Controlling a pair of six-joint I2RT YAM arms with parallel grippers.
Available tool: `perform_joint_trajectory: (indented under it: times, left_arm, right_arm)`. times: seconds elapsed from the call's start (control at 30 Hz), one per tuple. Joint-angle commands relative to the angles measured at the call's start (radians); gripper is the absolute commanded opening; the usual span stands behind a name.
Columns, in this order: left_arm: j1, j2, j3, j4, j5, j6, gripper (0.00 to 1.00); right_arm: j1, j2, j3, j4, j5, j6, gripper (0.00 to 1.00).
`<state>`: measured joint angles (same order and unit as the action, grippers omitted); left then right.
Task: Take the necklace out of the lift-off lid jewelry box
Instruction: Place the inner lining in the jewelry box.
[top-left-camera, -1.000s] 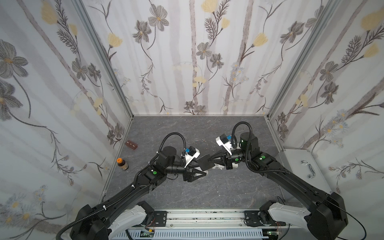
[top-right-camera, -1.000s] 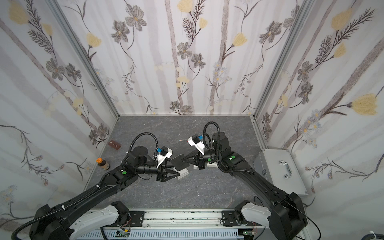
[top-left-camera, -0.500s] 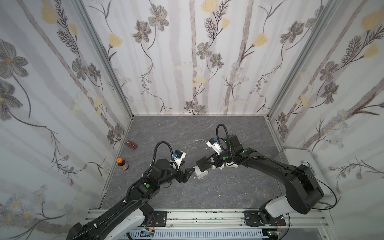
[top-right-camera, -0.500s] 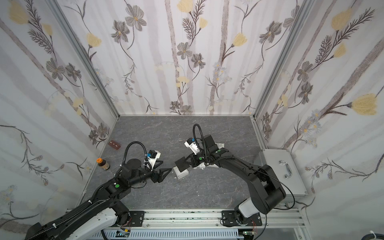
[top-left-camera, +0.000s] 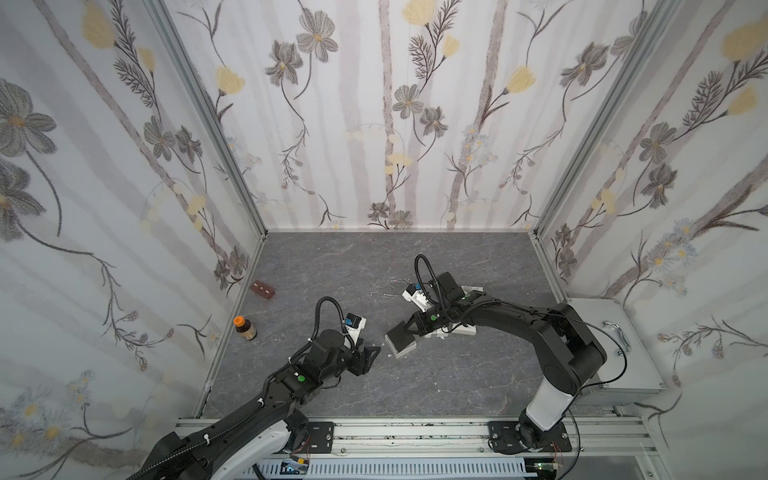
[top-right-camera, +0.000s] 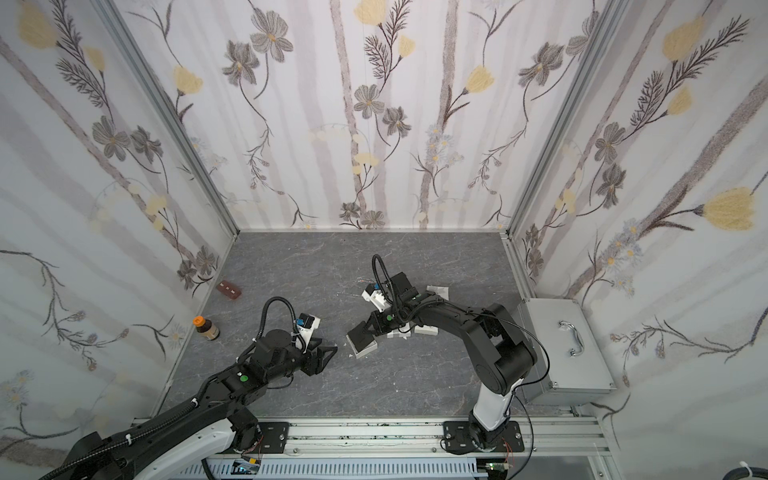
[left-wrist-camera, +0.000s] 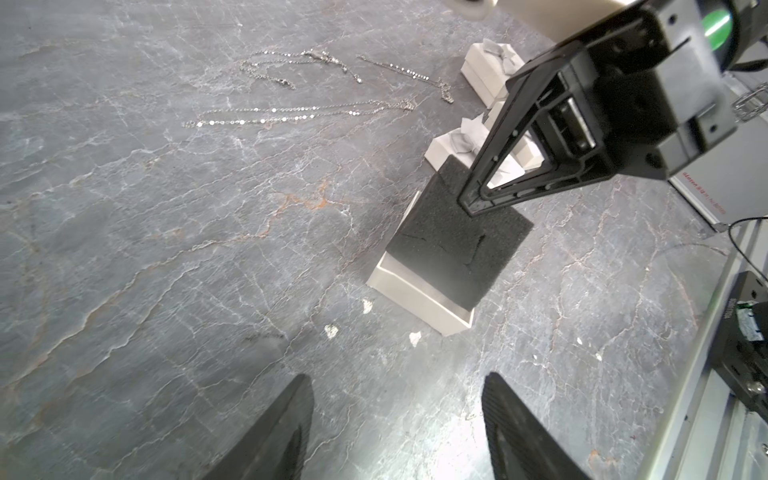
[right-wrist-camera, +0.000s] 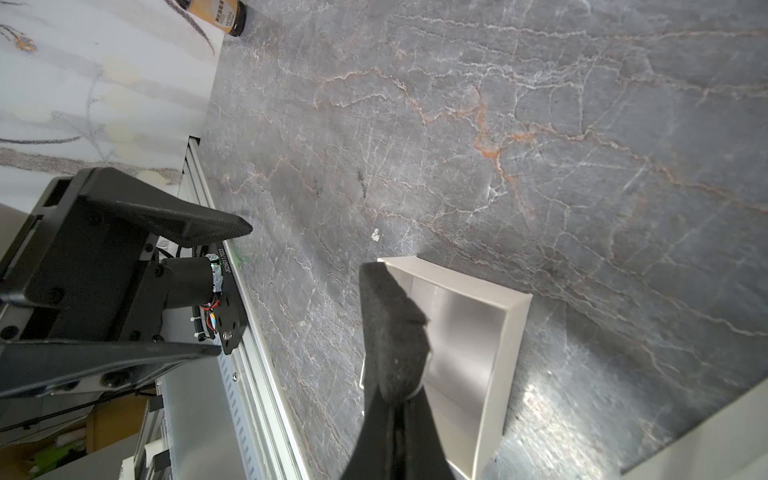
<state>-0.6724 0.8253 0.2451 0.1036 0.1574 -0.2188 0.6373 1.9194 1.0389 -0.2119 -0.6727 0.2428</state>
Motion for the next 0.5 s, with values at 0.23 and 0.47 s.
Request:
perform_joint_trajectory:
  times: [0.23, 0.47]
  left_arm:
    - [-0.009, 0.185, 0.004, 0.21, -0.009, -0.026, 0.53]
    - [-0.03, 0.32, 0.011, 0.334, -0.019, -0.039, 0.53]
  right_arm:
    - [0.014, 0.072, 0.049, -0.04, 0.06, 0.021, 0.0]
    - [0.035, 0.098, 0.059, -0.073, 0.131, 0.021, 0.0]
